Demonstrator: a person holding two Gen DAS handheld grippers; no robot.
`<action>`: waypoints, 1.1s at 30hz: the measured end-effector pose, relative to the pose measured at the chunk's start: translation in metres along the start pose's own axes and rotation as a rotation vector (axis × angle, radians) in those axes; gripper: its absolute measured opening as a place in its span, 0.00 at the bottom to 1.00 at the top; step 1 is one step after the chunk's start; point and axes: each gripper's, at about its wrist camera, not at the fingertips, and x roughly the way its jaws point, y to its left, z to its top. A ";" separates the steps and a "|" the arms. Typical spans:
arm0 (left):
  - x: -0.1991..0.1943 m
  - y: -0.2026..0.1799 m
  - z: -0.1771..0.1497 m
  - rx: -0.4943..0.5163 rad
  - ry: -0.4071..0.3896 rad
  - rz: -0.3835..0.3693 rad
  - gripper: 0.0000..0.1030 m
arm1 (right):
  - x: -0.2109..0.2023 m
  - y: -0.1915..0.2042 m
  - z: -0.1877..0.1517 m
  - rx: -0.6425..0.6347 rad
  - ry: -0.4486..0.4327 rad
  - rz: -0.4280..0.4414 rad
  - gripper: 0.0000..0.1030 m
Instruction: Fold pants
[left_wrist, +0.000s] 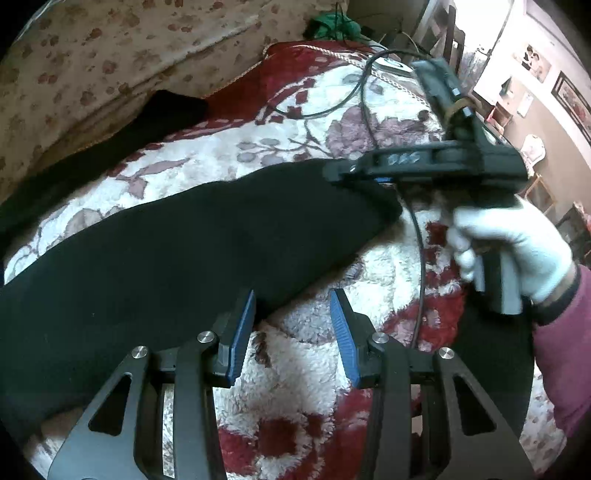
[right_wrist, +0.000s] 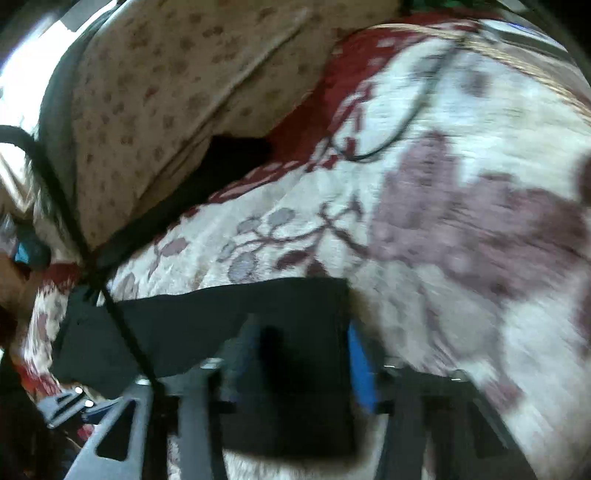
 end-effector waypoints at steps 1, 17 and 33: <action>0.000 0.000 0.000 -0.007 0.000 -0.001 0.39 | 0.003 0.003 0.000 -0.026 -0.004 -0.015 0.15; -0.082 0.099 -0.031 -0.300 -0.100 0.096 0.39 | -0.014 0.025 0.014 -0.082 -0.060 -0.125 0.31; -0.147 0.191 -0.063 -0.559 -0.209 0.404 0.53 | -0.017 0.123 0.009 -0.089 -0.117 0.218 0.48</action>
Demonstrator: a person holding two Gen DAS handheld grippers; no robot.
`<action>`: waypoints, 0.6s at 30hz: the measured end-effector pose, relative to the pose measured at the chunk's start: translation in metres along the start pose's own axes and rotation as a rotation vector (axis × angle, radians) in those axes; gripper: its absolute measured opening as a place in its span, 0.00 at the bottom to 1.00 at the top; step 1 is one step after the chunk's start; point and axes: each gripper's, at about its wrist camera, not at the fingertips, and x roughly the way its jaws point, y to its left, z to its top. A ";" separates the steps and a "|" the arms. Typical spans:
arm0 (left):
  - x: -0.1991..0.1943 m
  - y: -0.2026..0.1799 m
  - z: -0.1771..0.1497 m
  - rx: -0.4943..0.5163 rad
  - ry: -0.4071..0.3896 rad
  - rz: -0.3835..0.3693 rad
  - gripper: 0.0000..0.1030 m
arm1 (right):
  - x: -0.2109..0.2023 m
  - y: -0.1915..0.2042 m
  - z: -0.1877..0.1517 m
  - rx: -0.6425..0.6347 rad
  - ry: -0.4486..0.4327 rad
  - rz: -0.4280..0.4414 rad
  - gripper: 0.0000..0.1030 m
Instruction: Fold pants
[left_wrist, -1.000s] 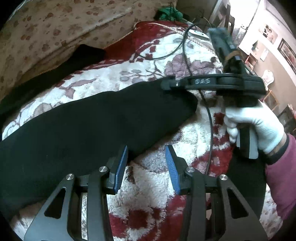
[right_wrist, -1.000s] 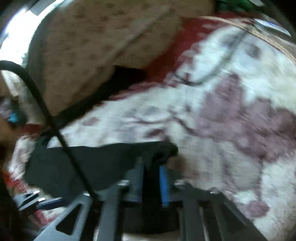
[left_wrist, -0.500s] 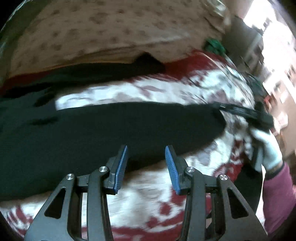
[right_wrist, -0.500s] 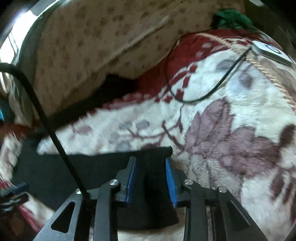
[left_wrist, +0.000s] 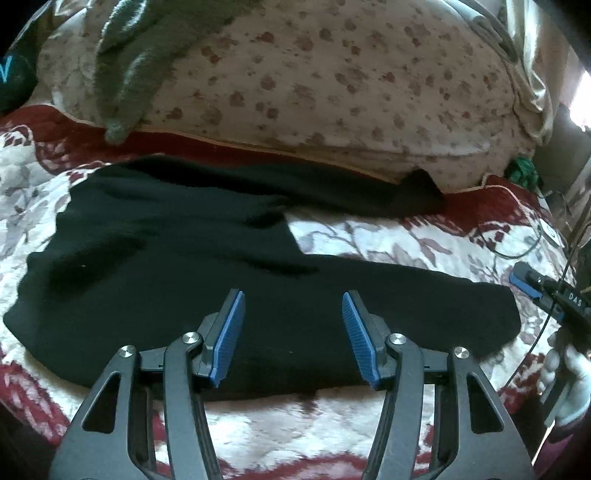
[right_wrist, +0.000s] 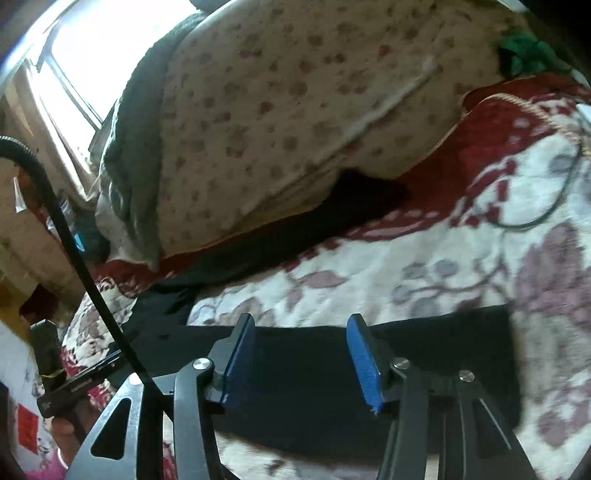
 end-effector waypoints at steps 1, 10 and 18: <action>0.000 -0.001 0.000 0.000 -0.004 0.006 0.53 | 0.008 0.006 -0.001 -0.006 0.016 0.008 0.48; 0.006 0.012 0.008 -0.027 -0.007 0.018 0.53 | 0.045 0.025 -0.003 -0.021 0.064 0.048 0.48; 0.019 0.045 0.024 -0.143 0.030 -0.033 0.53 | 0.069 -0.010 0.018 0.106 0.073 0.055 0.48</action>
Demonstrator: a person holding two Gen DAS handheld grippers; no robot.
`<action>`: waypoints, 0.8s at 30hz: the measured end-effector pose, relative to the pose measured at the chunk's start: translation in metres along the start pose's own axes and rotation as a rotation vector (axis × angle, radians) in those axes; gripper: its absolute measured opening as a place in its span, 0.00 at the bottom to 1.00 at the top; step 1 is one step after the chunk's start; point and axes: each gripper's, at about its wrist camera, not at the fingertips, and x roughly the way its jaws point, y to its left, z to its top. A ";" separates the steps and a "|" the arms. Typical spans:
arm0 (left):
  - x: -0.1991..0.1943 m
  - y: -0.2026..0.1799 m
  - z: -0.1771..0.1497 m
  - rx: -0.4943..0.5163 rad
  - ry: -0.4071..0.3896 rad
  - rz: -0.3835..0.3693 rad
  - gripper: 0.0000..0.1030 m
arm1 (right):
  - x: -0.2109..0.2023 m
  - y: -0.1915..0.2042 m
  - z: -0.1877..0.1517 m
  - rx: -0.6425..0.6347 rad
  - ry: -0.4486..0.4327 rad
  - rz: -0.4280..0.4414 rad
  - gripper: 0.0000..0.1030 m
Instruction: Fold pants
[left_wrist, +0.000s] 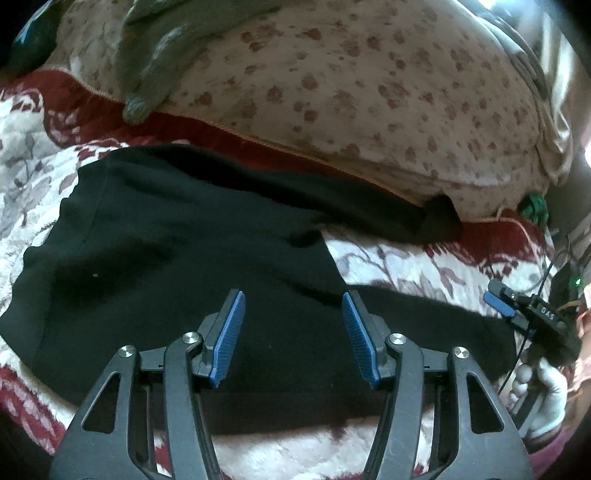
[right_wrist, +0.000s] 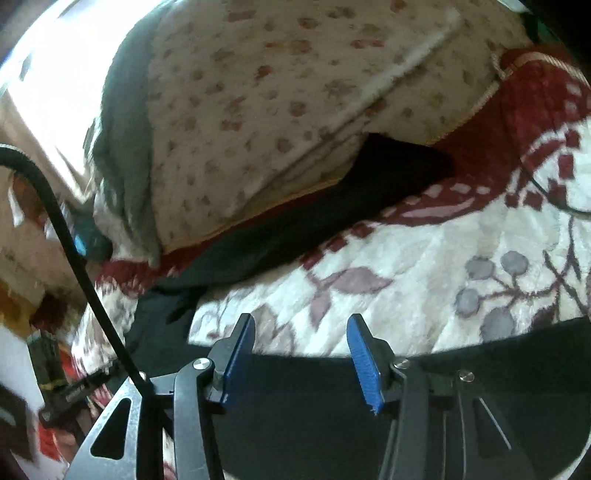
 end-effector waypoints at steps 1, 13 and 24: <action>0.001 0.002 0.003 -0.009 0.003 -0.004 0.53 | 0.003 -0.007 0.004 0.032 -0.004 0.015 0.48; 0.034 0.044 0.060 -0.196 0.029 -0.065 0.53 | 0.061 -0.062 0.058 0.269 -0.007 0.089 0.52; 0.087 0.058 0.098 -0.316 0.095 -0.081 0.53 | 0.096 -0.073 0.090 0.294 0.013 0.105 0.58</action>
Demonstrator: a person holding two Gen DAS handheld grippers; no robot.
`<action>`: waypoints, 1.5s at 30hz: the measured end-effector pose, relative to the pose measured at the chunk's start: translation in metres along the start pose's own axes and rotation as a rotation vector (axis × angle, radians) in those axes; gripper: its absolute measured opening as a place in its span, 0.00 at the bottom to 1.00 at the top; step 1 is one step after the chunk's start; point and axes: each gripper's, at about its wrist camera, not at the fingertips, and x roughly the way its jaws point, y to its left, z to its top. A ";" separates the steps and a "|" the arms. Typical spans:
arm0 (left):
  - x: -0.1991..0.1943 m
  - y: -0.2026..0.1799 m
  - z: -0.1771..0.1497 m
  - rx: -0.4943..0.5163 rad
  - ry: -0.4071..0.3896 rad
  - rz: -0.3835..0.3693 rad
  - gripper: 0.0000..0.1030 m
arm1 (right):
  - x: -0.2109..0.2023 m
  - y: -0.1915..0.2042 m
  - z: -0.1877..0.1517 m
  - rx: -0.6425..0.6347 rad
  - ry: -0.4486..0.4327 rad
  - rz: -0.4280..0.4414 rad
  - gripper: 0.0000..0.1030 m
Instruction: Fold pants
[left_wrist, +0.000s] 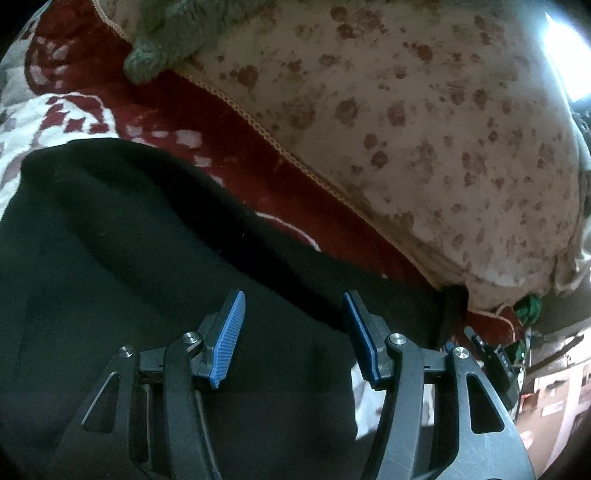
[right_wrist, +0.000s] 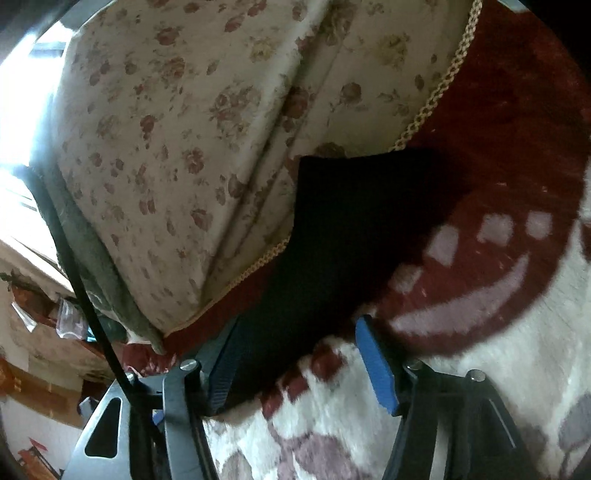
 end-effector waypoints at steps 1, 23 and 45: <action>0.004 -0.001 0.002 -0.007 0.005 0.000 0.53 | 0.002 -0.002 0.002 0.009 0.000 0.011 0.58; 0.019 -0.012 0.017 0.027 -0.052 0.023 0.06 | -0.016 0.014 0.004 -0.086 -0.096 0.097 0.11; -0.050 -0.034 -0.052 0.158 -0.156 -0.011 0.05 | -0.043 0.074 -0.018 -0.301 -0.008 -0.282 0.48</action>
